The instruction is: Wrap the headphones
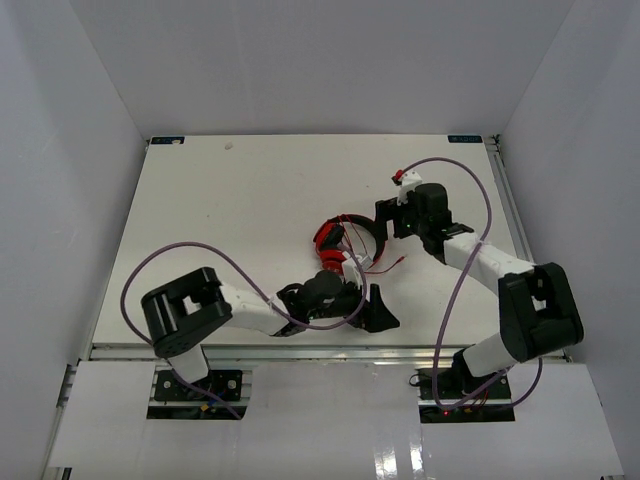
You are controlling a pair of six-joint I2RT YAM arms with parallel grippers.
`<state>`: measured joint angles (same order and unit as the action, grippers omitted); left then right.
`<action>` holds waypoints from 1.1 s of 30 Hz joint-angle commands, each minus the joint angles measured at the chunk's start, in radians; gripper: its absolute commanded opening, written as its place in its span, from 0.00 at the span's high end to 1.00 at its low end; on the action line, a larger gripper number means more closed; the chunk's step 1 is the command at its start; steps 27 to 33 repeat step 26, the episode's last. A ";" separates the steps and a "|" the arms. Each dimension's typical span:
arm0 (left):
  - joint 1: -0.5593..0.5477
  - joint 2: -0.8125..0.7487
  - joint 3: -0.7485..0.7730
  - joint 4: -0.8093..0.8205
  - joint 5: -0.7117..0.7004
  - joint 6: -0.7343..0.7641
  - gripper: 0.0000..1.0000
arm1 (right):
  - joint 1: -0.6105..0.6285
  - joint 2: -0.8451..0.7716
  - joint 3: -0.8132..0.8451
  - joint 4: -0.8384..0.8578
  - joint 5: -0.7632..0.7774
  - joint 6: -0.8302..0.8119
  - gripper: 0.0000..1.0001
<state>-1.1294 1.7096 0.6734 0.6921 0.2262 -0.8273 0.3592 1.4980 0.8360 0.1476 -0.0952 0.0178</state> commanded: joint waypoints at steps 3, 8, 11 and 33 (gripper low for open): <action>-0.041 -0.401 -0.021 -0.345 -0.174 0.240 0.04 | -0.077 -0.260 -0.030 -0.138 -0.296 -0.268 0.10; -0.029 -0.727 -0.047 -0.643 -0.524 0.352 0.02 | -0.094 -0.389 -0.038 -0.304 -0.296 -0.300 0.10; -0.007 -0.905 -0.067 -0.738 -0.624 0.385 0.02 | -0.096 -0.461 -0.036 -0.349 -0.191 -0.199 0.10; 0.000 -1.211 -0.224 -0.847 -0.512 0.271 0.02 | -0.097 -0.697 -0.120 -0.344 0.033 -0.093 0.10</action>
